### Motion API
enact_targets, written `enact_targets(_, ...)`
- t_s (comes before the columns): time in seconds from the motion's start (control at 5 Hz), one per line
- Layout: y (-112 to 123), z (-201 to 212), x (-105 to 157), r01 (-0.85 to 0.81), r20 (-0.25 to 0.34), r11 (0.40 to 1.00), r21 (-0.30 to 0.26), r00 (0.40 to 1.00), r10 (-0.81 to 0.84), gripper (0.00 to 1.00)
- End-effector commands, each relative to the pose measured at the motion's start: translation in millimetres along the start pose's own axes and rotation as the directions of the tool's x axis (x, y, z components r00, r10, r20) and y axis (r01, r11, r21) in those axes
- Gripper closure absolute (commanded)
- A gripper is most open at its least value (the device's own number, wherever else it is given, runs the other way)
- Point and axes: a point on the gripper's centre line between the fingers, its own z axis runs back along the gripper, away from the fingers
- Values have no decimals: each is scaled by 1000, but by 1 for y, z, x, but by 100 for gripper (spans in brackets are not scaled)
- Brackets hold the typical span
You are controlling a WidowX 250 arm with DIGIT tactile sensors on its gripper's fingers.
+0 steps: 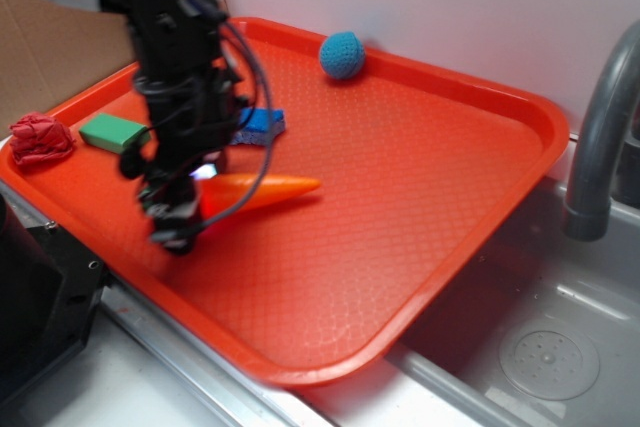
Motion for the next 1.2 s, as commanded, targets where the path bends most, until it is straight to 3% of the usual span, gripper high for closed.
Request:
enact_targets(0.0,-10,96,-45,-444,255,895,-47,861,441,100)
enact_targets(0.2,-14,144,-62,-646,312,760,-66,711,631,100)
enact_targets(0.4,-4,156,-54,-668,297,742,-56,698,651,100)
enact_targets(0.8,13,154,-27,-638,206,770,-2,753,624,100)
enact_targets(1.0,16,148,-23,-630,200,776,-15,759,620,100)
